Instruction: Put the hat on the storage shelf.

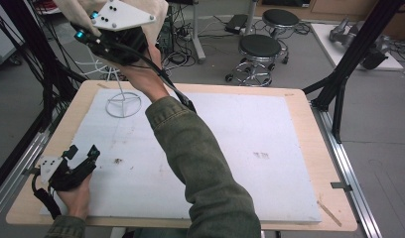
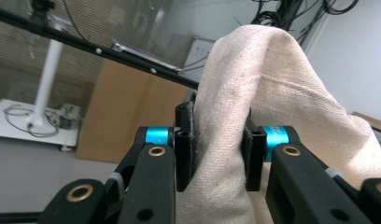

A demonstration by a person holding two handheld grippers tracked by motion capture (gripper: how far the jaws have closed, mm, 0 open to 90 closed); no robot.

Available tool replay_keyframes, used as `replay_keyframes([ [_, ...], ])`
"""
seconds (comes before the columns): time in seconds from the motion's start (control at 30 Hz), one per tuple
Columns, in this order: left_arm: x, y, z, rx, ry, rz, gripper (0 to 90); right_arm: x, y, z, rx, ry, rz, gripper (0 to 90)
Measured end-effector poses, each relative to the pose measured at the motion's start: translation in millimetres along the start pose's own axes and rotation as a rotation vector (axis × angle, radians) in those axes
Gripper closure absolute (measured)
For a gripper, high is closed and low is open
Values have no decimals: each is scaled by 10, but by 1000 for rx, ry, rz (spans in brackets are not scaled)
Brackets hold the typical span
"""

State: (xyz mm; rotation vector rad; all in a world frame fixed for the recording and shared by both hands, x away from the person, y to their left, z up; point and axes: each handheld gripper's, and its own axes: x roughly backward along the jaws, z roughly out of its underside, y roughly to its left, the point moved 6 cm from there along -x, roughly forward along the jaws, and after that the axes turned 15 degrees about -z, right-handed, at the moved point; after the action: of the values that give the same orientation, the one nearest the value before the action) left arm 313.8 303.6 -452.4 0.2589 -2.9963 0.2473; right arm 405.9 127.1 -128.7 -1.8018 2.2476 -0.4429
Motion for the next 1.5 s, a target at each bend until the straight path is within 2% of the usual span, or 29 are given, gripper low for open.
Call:
replay_keyframes([
  [0.2,4,0,-5,-1,-3,-3,280,-18,88,126,-20,2,-20,724],
  [0.43,5,-2,-4,-1,-3,-8,279,73,124,375,-80,3,-33,721],
  [0.53,-1,-1,-3,-3,-5,-9,278,74,148,532,-90,34,-54,720],
  [0.83,3,0,-1,-4,-3,-7,279,-7,211,869,-145,76,-92,712],
  [0.9,3,0,-1,-4,-3,-6,279,-37,247,989,-156,90,-109,704],
  [1.13,5,-9,1,-8,-2,-2,279,-107,322,1206,-192,115,-131,701],
  [1.4,4,-2,-1,-6,-3,-6,279,-161,364,1331,-225,107,-130,695],
  [1.47,3,-4,0,-3,-3,-6,279,-174,374,1332,-242,102,-129,671],
  [1.5,2,-5,0,-5,-2,-5,279,-184,384,1332,-254,100,-117,620],
])
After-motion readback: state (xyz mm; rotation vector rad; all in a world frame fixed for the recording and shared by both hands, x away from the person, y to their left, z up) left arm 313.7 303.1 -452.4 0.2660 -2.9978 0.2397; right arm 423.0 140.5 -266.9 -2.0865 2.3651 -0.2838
